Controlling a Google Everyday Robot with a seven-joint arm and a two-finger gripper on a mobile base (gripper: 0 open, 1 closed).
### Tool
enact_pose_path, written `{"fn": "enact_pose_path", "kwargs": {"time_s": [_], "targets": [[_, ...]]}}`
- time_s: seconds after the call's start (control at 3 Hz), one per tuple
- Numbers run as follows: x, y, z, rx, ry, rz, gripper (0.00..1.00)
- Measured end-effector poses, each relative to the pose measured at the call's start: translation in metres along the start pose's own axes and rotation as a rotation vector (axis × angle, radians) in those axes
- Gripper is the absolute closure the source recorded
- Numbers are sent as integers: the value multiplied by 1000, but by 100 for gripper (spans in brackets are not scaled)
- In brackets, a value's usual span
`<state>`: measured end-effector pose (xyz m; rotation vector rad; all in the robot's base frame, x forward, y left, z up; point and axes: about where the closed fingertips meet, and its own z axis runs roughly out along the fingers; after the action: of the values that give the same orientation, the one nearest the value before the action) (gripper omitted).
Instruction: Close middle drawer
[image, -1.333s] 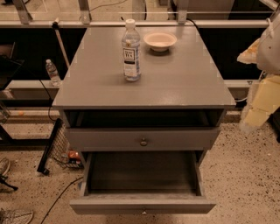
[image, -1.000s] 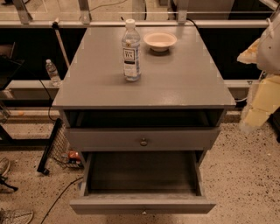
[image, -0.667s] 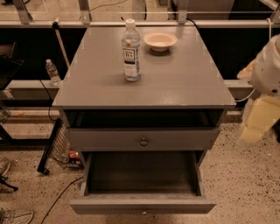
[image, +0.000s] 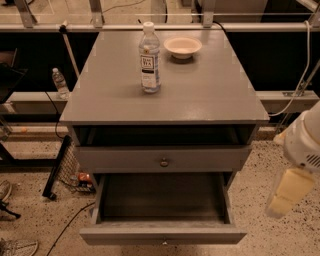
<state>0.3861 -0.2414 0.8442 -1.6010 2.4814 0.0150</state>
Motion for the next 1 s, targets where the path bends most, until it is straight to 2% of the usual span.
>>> {"fn": "enact_pose_path", "kwargs": {"time_s": [0.33,0.67,1.0], "targets": [[28,36,82,-107,10,78,0],[39,63,134,-198,9,121,0],[42,67,144,-212,10,126,0]]}}
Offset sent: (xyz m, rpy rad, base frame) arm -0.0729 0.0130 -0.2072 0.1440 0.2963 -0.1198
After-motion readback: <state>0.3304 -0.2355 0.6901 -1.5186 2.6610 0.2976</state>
